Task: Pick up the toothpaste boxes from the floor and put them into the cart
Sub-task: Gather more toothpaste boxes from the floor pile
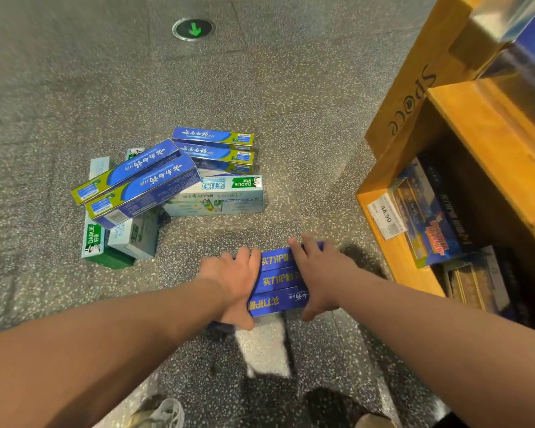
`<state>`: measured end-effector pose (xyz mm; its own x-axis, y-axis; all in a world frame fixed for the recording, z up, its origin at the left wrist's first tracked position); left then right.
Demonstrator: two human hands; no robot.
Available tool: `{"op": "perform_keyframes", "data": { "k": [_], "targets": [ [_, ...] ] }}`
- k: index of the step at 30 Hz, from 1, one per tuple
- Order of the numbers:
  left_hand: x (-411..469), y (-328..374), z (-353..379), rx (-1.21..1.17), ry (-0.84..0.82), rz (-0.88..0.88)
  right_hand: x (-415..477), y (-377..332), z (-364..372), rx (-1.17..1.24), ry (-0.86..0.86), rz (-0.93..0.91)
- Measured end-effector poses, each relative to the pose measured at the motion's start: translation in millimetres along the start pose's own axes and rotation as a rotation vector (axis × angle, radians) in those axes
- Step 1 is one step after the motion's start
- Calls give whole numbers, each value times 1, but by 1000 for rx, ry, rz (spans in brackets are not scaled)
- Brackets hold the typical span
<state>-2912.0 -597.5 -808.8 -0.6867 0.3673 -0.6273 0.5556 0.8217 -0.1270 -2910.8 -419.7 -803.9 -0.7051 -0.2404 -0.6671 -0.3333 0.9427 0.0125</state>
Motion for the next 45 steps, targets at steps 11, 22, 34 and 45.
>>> {"op": "perform_keyframes", "data": {
  "k": [11, 22, 34, 45],
  "targets": [
    [-2, 8, 14, 20, 104, -35, 5, -18, 1, -194, 211, -206],
    [3, 7, 13, -34, 83, -48, 7, -17, 5, -184, 120, -109],
    [-5, -33, -19, -37, 174, -95, 0, -22, -48, -146, 149, -106],
    [-229, -144, -226, -69, 240, -119, -166, -87, -306, -224, 266, -197]
  ]
}}
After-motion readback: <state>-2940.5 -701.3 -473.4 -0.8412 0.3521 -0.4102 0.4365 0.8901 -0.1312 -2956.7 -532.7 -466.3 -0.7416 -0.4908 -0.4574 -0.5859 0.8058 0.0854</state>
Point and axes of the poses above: each hand's wrist, its own x-axis towards the middle knuckle, its own z-axis out of the palm, y = z × x, the point moved 4 cm from there along x, towards the middle knuckle, and after that the axes turned 1 degree about -y, right-handed, at the moved point
